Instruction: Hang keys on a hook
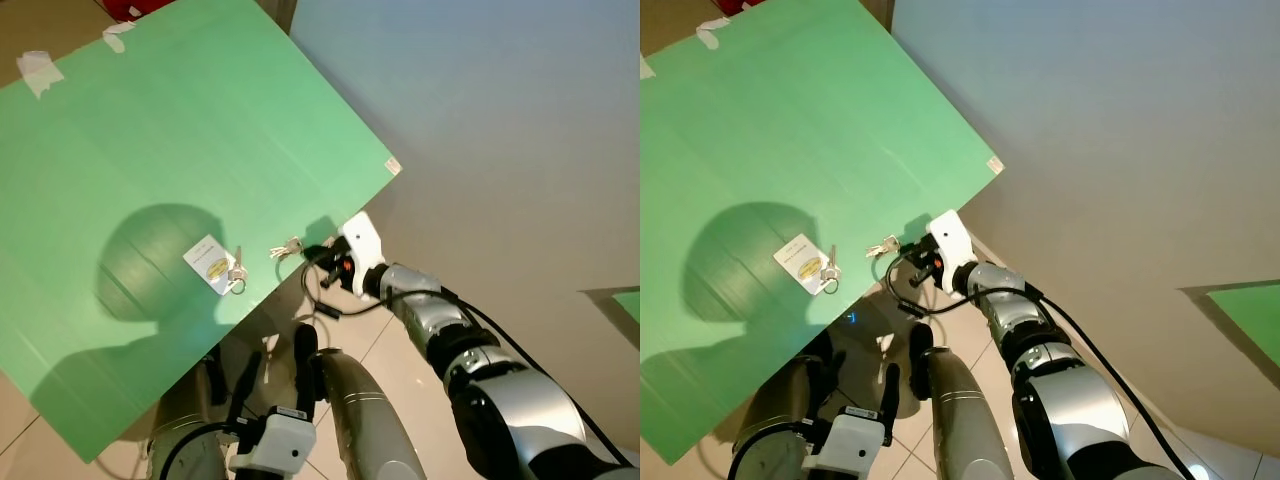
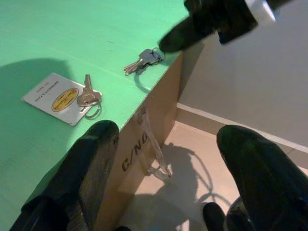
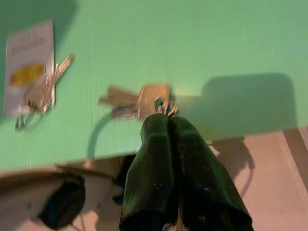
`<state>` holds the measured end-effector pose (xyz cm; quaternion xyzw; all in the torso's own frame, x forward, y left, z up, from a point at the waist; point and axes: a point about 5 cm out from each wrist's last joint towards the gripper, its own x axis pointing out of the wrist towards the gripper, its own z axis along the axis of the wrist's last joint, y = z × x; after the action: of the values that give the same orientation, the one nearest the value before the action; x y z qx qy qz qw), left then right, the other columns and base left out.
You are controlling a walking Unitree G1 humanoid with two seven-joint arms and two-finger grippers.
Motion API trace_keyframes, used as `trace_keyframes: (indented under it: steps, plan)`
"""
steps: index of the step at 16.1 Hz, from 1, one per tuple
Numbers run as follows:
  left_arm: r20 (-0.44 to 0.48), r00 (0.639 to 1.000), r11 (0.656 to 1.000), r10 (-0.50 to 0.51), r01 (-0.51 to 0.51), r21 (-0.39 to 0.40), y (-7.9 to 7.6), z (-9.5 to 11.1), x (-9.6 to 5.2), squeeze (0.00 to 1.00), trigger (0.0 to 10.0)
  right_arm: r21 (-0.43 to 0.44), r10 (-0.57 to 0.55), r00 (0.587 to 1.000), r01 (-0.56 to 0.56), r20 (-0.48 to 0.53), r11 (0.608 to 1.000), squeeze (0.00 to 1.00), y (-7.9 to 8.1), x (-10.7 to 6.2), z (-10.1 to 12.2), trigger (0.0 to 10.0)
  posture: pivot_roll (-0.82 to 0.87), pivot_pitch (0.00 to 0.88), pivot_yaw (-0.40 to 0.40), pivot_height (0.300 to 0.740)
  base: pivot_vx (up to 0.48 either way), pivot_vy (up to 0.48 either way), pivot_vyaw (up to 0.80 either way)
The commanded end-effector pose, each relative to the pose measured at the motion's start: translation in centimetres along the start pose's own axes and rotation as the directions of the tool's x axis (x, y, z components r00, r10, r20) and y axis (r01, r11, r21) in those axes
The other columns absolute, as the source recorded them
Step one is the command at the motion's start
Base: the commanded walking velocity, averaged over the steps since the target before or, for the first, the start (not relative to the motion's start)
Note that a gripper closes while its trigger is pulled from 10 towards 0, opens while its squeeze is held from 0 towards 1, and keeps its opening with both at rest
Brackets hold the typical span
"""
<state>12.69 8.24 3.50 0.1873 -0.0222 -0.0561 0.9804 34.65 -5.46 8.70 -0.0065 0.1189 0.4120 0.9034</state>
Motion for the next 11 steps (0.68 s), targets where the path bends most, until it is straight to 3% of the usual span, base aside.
trace_keyframes:
  steps: [1,2,4,7,8,9,10,11]
  plan:
    - [-0.049,0.999,1.0,-0.017,0.017,0.002,-0.7,-0.8,-0.8,0.0,10.0,0.049,-0.007,1.0,0.007,0.007,0.999,0.0,-0.2,-0.3,-0.3,0.0,-0.13,0.52,-0.323,0.74,0.0,0.0,0.0]
    - [-0.042,0.999,1.0,-0.014,0.015,0.012,-0.3,-1.1,0.0,0.0,10.0,0.031,0.022,0.997,-0.025,0.072,0.999,0.0,-0.2,0.1,1.4,0.0,-0.13,0.482,-0.312,0.74,0.0,0.0,0.0]
    - [-0.03,1.0,1.0,-0.002,0.003,0.023,0.2,-1.5,1.3,0.0,10.0,0.007,0.052,0.99,-0.054,0.134,0.999,0.0,-0.2,0.1,2.7,0.0,-0.11,0.425,-0.295,0.74,0.0,0.0,0.0]
    - [-0.025,1.0,1.0,-0.004,0.004,0.006,1.3,-2.0,3.9,0.0,10.0,-0.009,0.058,0.984,-0.058,0.167,0.998,0.0,-0.6,-0.3,3.2,0.0,-0.1,0.333,-0.257,0.74,0.0,0.0,0.0]
    - [-0.18,0.984,0.983,0.006,-0.038,-0.178,1.3,-3.6,4.4,0.0,10.0,-0.033,0.061,0.985,-0.057,0.161,0.998,0.0,-0.5,-0.4,3.2,0.0,-0.08,0.275,-0.227,0.74,0.0,0.0,0.0]
    - [-0.374,0.928,0.919,0.006,-0.152,-0.364,1.4,-5.3,4.8,0.0,10.0,-0.064,0.05,0.986,-0.04,0.158,0.997,0.0,-0.4,-0.6,3.1,10.0,-0.06,0.244,-0.209,0.74,0.0,0.0,0.0]
    - [-0.444,0.896,0.88,-0.002,-0.209,-0.426,1.9,-6.1,5.3,0.0,10.0,-0.083,0.035,0.987,-0.022,0.155,0.996,0.0,-0.1,-0.7,2.9,10.0,-0.05,0.197,-0.189,0.74,0.0,0.0,0.0]
    - [-0.391,0.92,0.873,0.029,-0.214,-0.439,3.5,-5.3,6.1,0.0,10.0,-0.074,-0.008,0.986,0.02,0.165,0.997,0.0,-0.3,-1.1,2.6,10.0,-0.04,0.162,-0.165,0.74,0.0,0.0,0.0]
